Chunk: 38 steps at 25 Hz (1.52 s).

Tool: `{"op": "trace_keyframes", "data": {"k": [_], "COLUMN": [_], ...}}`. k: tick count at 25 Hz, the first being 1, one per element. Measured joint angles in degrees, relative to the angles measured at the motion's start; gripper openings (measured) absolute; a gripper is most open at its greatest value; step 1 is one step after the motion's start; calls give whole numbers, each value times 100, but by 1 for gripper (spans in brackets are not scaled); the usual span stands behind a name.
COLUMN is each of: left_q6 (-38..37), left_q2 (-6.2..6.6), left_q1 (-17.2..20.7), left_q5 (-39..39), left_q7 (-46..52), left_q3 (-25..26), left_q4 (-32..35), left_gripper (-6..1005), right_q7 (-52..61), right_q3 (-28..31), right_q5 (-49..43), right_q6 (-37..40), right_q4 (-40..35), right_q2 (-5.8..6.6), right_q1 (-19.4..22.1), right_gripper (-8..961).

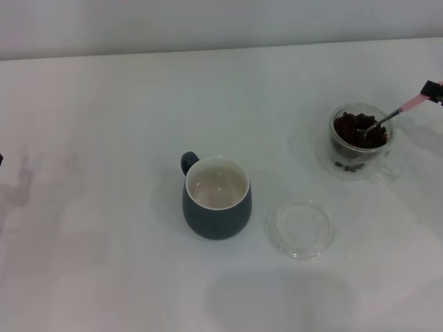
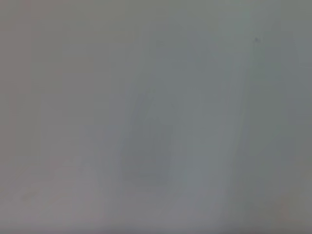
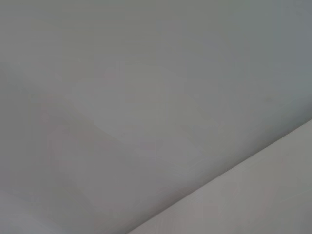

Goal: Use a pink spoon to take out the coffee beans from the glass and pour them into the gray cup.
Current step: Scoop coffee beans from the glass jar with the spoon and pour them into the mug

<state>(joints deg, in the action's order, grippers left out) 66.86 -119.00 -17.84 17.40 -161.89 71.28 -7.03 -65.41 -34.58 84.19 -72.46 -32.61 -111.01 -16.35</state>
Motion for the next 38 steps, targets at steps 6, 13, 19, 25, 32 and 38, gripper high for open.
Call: {"op": "trace_keyframes", "data": {"k": [6, 13, 19, 25, 32, 38], "left_q6": [0, -63, -71, -114, -138, -139], "left_q2": [0, 0, 0, 0, 0, 0], "left_q1": [0, -7, -15, -24, -42, -74], "left_q5": [0, 0, 0, 0, 0, 0], "left_q7": [0, 0, 0, 0, 0, 0], "left_q3": [0, 0, 0, 0, 0, 0], "left_q4": [0, 0, 0, 0, 0, 0], "left_gripper": [540, 539, 539, 540, 540, 540], "right_q7": [89, 227, 403, 667, 903, 1148], "right_q3": [28, 43, 94, 180, 171, 183], "right_q5": [40, 65, 71, 53, 18, 15], "right_q6": [20, 28, 22, -7, -107, -195], "right_q4": [0, -33, -30, -4, 0, 26], "right_q2": [0, 0, 39, 74, 142, 157], "right_q1": [-5, -8, -9, -6, 14, 19], "right_gripper": [141, 141, 141, 141, 141, 140]}}
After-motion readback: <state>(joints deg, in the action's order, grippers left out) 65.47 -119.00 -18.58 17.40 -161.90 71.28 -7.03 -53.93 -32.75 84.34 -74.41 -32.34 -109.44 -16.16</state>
